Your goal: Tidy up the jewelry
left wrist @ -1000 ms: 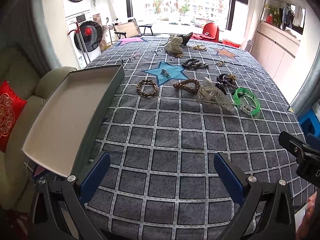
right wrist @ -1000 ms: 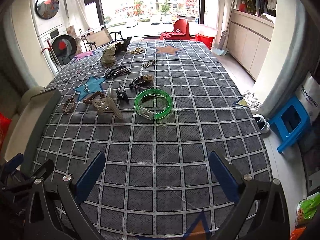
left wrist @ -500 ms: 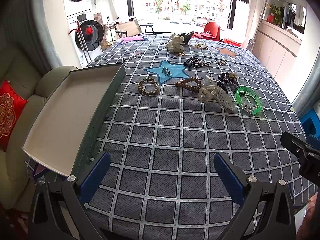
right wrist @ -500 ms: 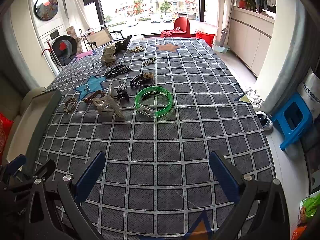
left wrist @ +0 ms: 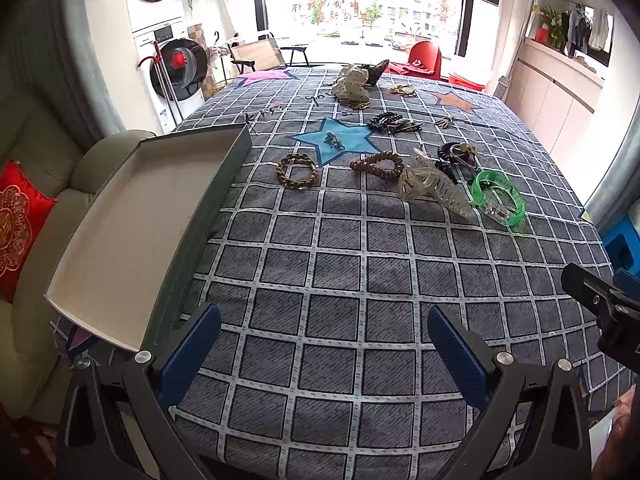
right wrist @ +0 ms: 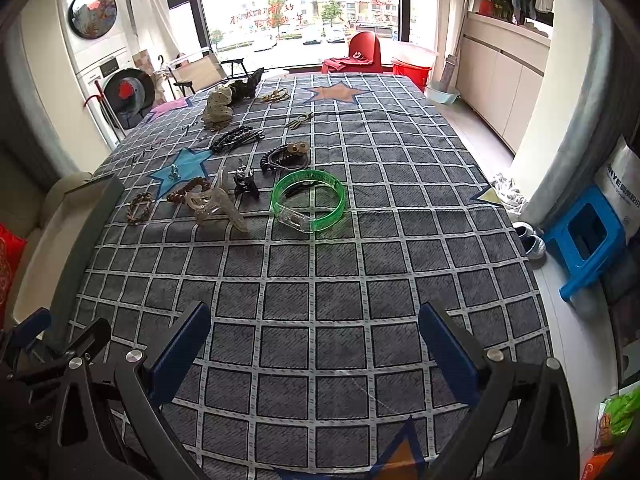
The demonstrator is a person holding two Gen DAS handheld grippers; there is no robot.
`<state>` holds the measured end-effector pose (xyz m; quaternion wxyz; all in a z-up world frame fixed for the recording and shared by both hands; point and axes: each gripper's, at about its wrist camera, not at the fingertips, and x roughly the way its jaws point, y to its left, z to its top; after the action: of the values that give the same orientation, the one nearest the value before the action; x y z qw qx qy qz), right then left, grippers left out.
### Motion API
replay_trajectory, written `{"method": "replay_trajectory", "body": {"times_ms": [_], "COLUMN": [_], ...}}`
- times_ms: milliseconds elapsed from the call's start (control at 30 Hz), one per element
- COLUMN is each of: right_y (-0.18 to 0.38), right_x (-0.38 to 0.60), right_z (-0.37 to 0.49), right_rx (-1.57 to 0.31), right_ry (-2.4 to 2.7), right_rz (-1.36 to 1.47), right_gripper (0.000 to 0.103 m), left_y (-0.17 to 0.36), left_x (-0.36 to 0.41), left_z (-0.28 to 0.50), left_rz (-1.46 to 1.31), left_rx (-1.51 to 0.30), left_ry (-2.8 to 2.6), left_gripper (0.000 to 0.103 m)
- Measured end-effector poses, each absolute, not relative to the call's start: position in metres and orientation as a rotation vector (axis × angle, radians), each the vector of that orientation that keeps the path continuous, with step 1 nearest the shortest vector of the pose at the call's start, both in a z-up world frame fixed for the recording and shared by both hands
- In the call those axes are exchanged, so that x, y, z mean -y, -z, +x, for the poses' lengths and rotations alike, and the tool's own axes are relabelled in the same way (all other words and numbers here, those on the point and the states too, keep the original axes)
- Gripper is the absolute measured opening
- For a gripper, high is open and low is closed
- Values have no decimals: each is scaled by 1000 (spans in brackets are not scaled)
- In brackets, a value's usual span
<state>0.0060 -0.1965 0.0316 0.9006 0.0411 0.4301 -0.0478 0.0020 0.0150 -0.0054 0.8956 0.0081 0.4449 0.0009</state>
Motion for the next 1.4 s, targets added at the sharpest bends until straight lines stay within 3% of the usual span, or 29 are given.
{"method": "replay_trajectory", "body": {"times_ms": [1400], "right_y": [-27], "right_x": [196], "right_z": [8], "right_rx": [-899], "right_ry": [98], "right_rz": [85], "right_gripper": [103], "left_y": [9], "left_x": [-15], "left_z": [4], "left_rz": [18], "left_rx": [-931], "left_ry": [-3], "left_gripper": [103]}}
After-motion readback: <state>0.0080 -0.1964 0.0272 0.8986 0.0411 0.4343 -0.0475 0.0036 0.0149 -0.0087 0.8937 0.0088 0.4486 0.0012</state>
